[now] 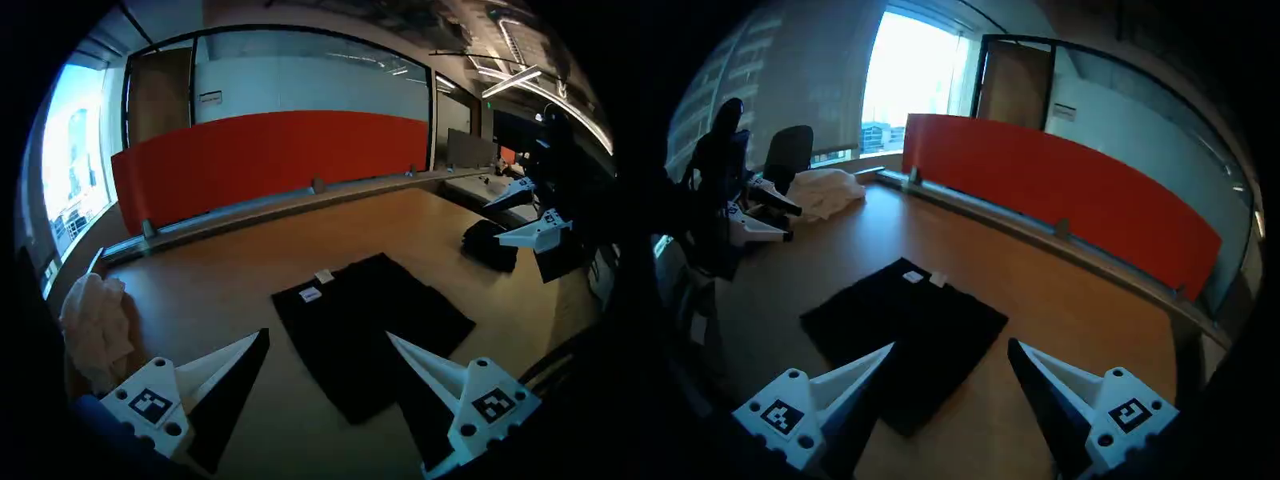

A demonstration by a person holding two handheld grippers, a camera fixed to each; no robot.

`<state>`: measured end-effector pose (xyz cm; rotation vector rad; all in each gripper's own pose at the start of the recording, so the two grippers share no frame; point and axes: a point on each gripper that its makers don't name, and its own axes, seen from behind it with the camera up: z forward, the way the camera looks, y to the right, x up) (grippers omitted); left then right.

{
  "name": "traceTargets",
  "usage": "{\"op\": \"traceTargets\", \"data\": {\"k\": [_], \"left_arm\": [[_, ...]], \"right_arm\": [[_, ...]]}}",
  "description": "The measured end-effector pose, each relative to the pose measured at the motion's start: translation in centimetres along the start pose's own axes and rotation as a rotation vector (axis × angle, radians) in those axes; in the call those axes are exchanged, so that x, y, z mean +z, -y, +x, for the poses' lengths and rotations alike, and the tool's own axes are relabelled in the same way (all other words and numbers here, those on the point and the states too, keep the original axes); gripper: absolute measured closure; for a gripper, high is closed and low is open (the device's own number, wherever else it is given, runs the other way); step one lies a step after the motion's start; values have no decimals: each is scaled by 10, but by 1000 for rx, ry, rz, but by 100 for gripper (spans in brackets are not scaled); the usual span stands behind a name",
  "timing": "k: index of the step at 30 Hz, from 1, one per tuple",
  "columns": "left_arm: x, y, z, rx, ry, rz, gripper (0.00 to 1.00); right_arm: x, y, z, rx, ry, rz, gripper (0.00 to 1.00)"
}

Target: Fold towel

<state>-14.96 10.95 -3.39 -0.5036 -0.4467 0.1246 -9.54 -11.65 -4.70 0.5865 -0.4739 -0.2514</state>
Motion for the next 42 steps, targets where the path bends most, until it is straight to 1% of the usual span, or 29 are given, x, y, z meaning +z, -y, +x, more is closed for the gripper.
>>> {"op": "traceTargets", "data": {"k": [5,14,20,26,32,36,42], "left_arm": [[14,-10,-27,1,46,-22,3],[34,-22,-76,5,146,-52,3],[44,-30,-106,16,216,-82,3],[48,-39,-133,24,286,-105,3],[53,-46,-150,20,338,-120,3],[56,-47,-157,13,365,-121,3],[59,-51,-163,10,387,-134,5]], "right_arm": [[13,12,-25,-18,35,27,0],[36,29,-70,-37,116,68,0],[47,43,-97,-38,165,108,0],[53,50,-124,-38,219,127,0],[54,53,-145,-37,266,148,2],[54,57,-158,-27,300,168,8],[53,62,-168,-16,320,198,17]]}}
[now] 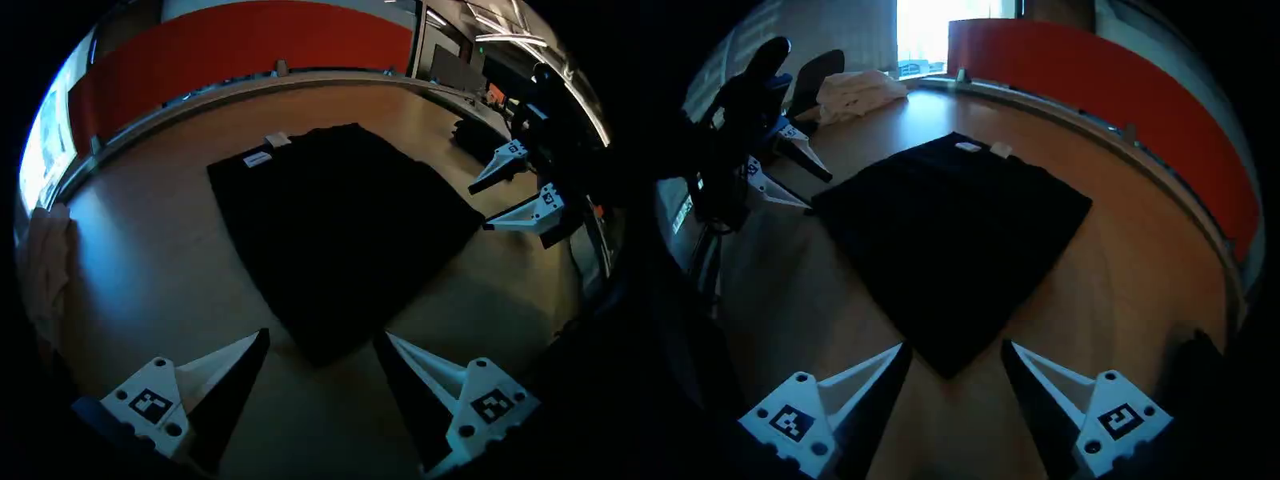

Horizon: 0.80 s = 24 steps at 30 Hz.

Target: Fold towel

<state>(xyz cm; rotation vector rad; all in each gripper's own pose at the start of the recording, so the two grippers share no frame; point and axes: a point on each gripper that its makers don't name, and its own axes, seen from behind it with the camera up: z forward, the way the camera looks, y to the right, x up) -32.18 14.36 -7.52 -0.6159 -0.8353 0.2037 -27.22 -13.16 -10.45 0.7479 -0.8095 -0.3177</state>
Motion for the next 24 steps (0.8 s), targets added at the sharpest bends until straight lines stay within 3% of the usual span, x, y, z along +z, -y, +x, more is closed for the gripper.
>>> {"op": "traceTargets", "data": {"k": [8,15,24], "left_arm": [[3,2,-5,24,23,11,20],[4,2,-6,45,32,19,23],[5,0,-7,47,39,37,33]], "right_arm": [[0,1,-7,0,19,15,30],[0,1,-10,-7,28,14,33],[3,4,-11,2,30,28,46]]}}
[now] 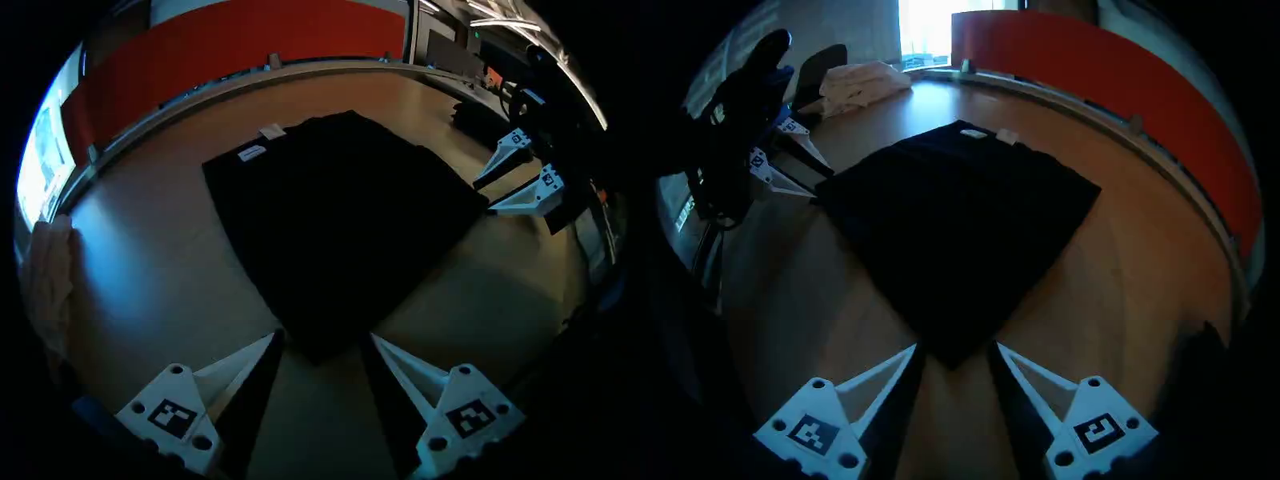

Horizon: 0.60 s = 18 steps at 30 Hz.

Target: Fold towel

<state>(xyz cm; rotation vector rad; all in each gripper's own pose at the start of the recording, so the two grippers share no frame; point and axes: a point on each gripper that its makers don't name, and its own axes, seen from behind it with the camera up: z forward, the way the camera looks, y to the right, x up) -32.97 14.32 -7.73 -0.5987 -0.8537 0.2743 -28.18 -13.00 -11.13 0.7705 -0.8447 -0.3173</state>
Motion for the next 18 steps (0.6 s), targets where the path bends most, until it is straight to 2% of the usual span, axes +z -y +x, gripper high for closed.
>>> {"op": "traceTargets", "data": {"k": [2,4,8,14,16,18], "left_arm": [[0,0,0,-7,2,5,37],[0,1,0,-15,5,10,48],[0,2,0,-18,10,14,52],[1,-1,0,-13,10,9,68],[1,0,1,-20,10,11,80],[0,0,2,-31,9,11,84]], "right_arm": [[0,0,0,-1,0,1,56],[-1,-1,-1,1,0,0,62],[-2,-1,-2,2,-1,-2,74],[-3,0,-1,-3,-1,-8,82],[-4,0,-1,-3,-2,-10,83],[-5,0,0,-2,-6,-11,84]]}}
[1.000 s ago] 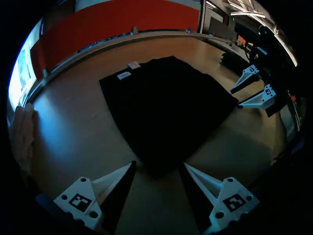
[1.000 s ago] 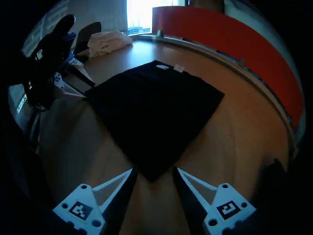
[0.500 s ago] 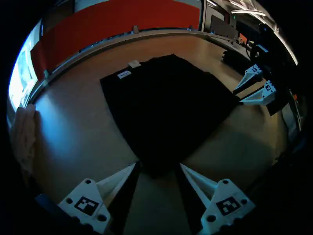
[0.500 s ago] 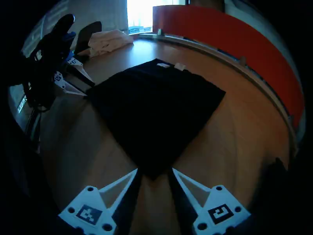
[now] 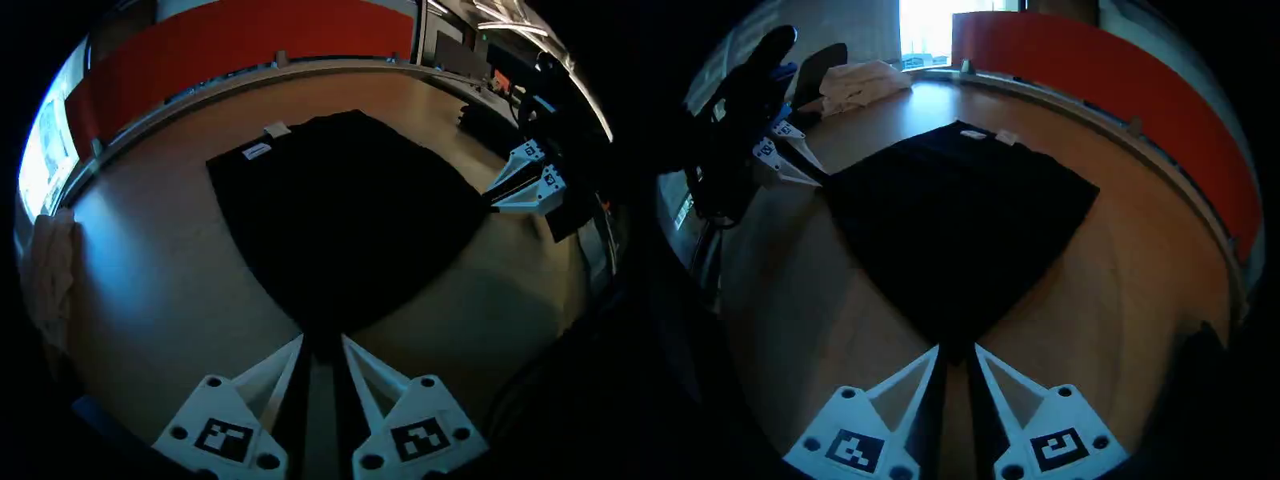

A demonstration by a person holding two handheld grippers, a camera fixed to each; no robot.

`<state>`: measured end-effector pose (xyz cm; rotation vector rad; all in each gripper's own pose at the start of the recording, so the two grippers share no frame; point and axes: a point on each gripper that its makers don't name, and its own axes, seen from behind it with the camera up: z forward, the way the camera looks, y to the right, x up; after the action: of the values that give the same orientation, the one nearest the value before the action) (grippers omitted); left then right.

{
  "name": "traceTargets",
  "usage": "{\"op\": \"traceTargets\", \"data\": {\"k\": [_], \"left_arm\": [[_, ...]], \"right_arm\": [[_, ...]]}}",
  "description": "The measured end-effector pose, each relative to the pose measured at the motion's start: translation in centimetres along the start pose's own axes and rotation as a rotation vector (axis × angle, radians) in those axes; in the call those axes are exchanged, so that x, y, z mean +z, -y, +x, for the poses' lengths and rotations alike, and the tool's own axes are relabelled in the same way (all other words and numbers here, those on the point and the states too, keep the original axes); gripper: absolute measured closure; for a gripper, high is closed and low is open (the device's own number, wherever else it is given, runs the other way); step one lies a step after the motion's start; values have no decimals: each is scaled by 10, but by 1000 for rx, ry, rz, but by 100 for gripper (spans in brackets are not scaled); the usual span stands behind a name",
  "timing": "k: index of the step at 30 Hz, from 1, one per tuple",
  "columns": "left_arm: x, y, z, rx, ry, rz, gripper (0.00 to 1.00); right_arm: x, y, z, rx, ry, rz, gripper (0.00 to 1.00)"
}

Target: Fold towel

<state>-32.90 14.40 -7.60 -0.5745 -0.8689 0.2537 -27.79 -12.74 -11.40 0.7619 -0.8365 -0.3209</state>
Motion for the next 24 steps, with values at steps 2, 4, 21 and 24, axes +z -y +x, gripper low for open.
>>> {"op": "traceTargets", "data": {"k": [2,4,21,24], "left_arm": [[0,-1,1,-14,0,-6,88],[0,-2,2,-22,-3,-13,89],[-34,7,35,-76,-55,4,90],[-45,8,43,-77,-67,13,90]], "right_arm": [[-1,0,2,5,-7,1,85],[-2,-1,6,12,-15,-3,86],[-30,-5,49,40,-115,-18,86],[-40,-6,62,40,-140,-26,86]]}}
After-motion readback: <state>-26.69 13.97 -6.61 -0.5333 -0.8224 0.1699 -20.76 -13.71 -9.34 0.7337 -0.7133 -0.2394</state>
